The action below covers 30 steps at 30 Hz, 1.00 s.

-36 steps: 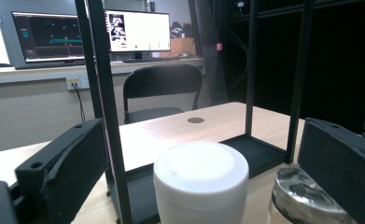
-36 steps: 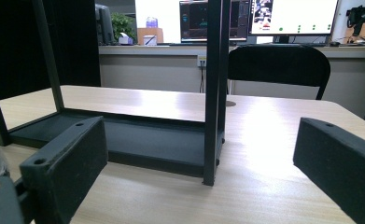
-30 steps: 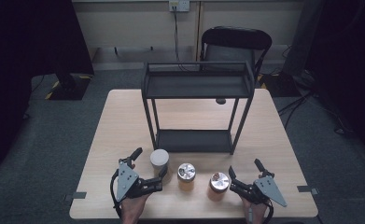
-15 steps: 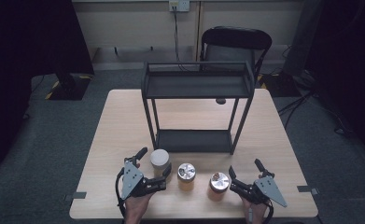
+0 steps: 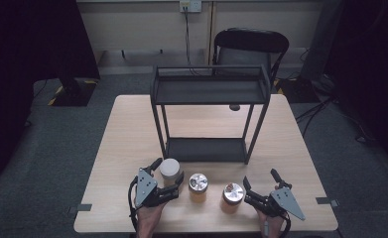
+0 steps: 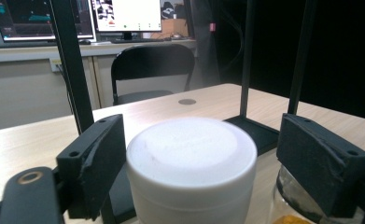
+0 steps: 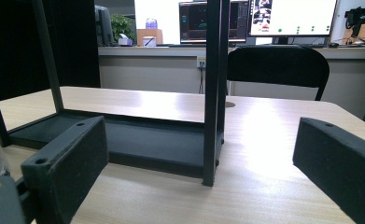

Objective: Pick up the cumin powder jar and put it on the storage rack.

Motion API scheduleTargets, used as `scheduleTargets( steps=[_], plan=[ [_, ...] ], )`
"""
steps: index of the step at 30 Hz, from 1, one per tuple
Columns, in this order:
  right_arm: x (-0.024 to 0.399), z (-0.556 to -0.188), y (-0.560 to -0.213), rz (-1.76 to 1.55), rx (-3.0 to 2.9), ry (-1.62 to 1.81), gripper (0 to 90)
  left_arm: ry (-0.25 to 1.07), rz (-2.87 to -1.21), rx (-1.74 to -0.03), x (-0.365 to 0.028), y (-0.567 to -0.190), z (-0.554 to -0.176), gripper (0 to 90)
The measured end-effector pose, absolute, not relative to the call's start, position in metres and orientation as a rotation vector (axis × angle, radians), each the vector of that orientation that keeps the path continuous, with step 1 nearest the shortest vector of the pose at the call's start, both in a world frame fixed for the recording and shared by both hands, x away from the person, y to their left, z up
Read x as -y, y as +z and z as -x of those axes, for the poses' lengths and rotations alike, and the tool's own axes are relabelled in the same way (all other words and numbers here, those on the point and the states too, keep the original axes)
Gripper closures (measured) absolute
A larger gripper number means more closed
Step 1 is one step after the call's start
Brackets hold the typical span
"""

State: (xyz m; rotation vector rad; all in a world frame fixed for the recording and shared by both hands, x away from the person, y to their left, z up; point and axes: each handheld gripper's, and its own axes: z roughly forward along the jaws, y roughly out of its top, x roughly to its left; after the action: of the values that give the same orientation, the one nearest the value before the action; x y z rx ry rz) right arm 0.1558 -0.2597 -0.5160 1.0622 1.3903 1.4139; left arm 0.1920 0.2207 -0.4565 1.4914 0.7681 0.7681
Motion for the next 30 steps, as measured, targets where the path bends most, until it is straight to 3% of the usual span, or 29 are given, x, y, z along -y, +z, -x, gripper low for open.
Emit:
scheduleTargets(
  steps=[30],
  plan=[
    [0.2599,-0.1556,-0.5161,-1.063,-1.389,1.416,2.4,0.741,-1.544,-0.832,-0.218,-0.466,-0.1986,33.4]
  ],
)
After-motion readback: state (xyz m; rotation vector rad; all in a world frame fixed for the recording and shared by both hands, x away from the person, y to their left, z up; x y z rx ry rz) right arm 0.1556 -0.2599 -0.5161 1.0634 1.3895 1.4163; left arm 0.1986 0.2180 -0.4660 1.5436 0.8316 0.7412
